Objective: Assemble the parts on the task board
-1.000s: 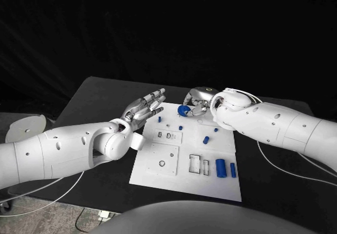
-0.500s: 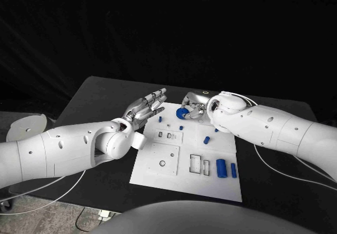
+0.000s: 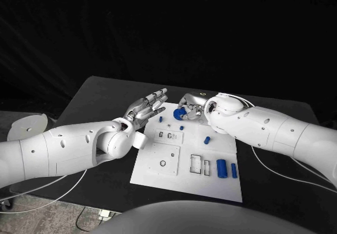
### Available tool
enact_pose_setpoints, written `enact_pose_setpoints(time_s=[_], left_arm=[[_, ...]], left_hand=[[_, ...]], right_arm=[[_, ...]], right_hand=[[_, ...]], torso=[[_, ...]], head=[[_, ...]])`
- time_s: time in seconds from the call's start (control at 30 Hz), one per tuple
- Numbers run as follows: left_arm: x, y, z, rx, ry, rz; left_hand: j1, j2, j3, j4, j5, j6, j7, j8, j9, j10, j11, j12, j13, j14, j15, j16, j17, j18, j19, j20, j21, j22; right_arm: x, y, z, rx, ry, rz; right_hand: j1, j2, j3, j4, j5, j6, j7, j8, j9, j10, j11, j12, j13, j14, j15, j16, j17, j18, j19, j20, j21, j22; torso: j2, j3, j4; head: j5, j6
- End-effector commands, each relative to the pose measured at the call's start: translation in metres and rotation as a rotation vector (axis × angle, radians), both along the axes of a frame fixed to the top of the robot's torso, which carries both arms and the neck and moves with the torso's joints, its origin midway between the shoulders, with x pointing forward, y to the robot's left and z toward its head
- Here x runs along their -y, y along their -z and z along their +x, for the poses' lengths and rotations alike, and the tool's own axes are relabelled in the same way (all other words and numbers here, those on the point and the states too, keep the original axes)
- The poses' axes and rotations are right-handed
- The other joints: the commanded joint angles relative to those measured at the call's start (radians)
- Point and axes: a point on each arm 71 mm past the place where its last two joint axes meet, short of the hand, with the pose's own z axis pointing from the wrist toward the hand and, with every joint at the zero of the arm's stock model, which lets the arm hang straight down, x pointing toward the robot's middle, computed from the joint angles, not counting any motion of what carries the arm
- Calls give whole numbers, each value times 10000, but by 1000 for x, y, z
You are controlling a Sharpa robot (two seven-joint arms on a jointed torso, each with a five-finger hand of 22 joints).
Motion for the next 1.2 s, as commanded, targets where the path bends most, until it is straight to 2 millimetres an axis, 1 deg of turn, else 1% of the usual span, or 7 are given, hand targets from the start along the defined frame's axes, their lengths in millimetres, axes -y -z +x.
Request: enact_pose_setpoints(time_s=[0.03, 0.2, 0.27, 0.43, 0.53, 0.9, 1.2], left_arm=[[3, -1, 0, -1, 166, -168], [2, 0, 0, -13, 155, -151], [2, 0, 0, -18, 152, -145], [2, 0, 0, -29, 148, -137], [3, 0, 0, -37, 149, -134], [1, 1, -1, -53, 102, -111], [-5, 2, -1, -43, -32, -51]], left_hand=[[108, 10, 73, -7, 60, 21, 71, 57, 17, 6, 75, 49, 11, -10, 62, 67, 14, 79, 39, 56, 60, 16], [108, 10, 73, -7, 60, 21, 71, 57, 17, 6, 75, 49, 11, -10, 62, 67, 14, 79, 39, 56, 60, 16], [112, 7, 75, -8, 62, 21, 76, 58, 17, 7, 81, 47, 10, -10, 63, 67, 13, 79, 41, 57, 62, 17], [112, 7, 75, -8, 62, 21, 76, 58, 17, 7, 81, 47, 10, -10, 63, 67, 13, 79, 41, 57, 62, 17], [116, 3, 77, -10, 64, 24, 83, 59, 18, 7, 85, 41, 9, -11, 65, 67, 13, 78, 43, 58, 64, 17], [134, -11, 83, -20, 76, 37, 106, 66, 20, 10, 102, 51, 10, -8, 68, 72, 14, 76, 49, 61, 68, 19], [150, -22, 90, -30, 93, 56, 117, 75, 23, 12, 119, 58, 10, -6, 71, 77, 15, 75, 53, 63, 71, 19]], right_arm=[[-2, 3, -3, -79, -207, -161], [-2, 5, -3, -193, -165, -252], [-1, 6, -3, -211, -136, -272], [1, 8, -2, -299, -48, -358], [2, 8, -2, -293, -19, -356], [14, 1, -3, 456, 35, 252], [58, -35, -9, 716, 405, 851]], right_hand=[[-19, 32, 60, -11, -76, -116, -19, -72, 394, 1029, -66, 38, 2627, 1043, -98, 34, 2629, 20, 810, -72, -87, 2478], [-83, 20, 53, -9, -1012, -749, -11, -414, 165, 1029, -74, 38, 2627, 1043, -124, 34, 2629, 66, 674, -113, -207, 2398], [-79, 28, 38, -25, -1302, -992, -26, -419, 49, 1029, -80, 38, 2627, 1043, -131, 34, 2629, 75, 646, -116, -234, 2384], [-40, 77, -185, -86, -2840, -1707, -56, -409, -349, 1029, -105, 38, 2627, 1043, -137, 34, 2629, 108, 554, -135, -327, 2334], [-57, 95, -345, -80, -3327, -1869, -33, -408, -500, 1029, -87, 38, 2627, 1043, -132, 34, 2629, 122, 510, -129, -374, 2311], [42, 163, -442, -118, -3398, -1821, -8, -330, -609, 1029, -71, 38, 2627, 1043, -123, 34, 2629, 138, 468, -119, -424, 2288], [136, 272, -534, -88, -2974, -1351, 46, -204, -693, 1029, -39, 38, 2627, 1043, -107, 34, 2629, 96, 599, -108, -319, 2365]], torso=[[6, 1, -5], [-6, 2, -21], [-5, 2, -20], [0, 6, -19], [-1, 5, -9], [-11, -6, -12], [-63, -47, -176]], head=[[1, 2], [15, 2], [14, 2], [-1, 2], [-4, 2], [-29, 2], [77, 2]])
